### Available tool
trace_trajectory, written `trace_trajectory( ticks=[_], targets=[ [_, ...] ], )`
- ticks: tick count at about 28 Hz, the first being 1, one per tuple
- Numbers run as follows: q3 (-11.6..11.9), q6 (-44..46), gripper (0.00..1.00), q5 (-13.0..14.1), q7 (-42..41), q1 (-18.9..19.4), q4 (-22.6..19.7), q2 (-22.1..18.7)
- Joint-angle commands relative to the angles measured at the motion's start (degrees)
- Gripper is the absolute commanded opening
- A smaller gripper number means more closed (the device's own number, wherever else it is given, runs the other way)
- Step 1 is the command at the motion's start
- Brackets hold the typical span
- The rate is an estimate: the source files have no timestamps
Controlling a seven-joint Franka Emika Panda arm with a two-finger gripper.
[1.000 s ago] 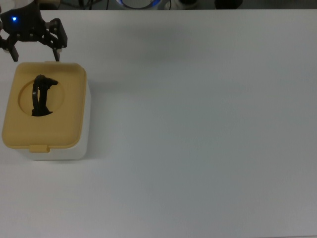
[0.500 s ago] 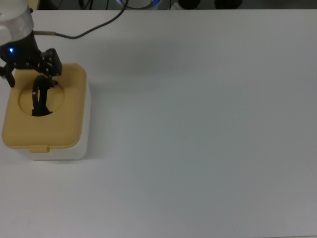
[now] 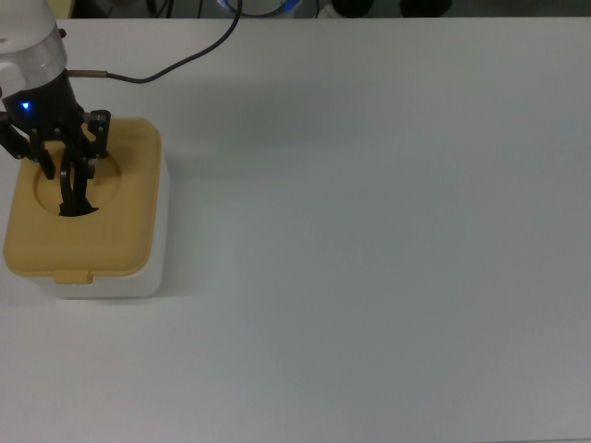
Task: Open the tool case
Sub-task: 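Lift the tan lid by its handle off the white case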
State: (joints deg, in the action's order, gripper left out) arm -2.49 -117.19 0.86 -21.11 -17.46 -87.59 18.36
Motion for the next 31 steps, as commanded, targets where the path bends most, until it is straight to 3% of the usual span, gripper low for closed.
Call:
trace_trajectory(
  ticks=[1,5,10,24,31],
  targets=[
    [0.11,1.96,0.35,1.87,-0.51,-0.20,-0.47,-1.66],
    [0.11,2.14,0.27,1.87,-0.60,-0.20,-0.56,-1.74],
    [0.11,2.14,0.00,1.87,-0.69,-0.20,-0.56,-1.74],
    [0.29,3.10,0.00,2.04,-0.95,-0.99,-0.30,-3.41],
    [-0.32,9.95,0.00,2.04,-1.66,-0.82,3.74,-3.85]
  ],
)
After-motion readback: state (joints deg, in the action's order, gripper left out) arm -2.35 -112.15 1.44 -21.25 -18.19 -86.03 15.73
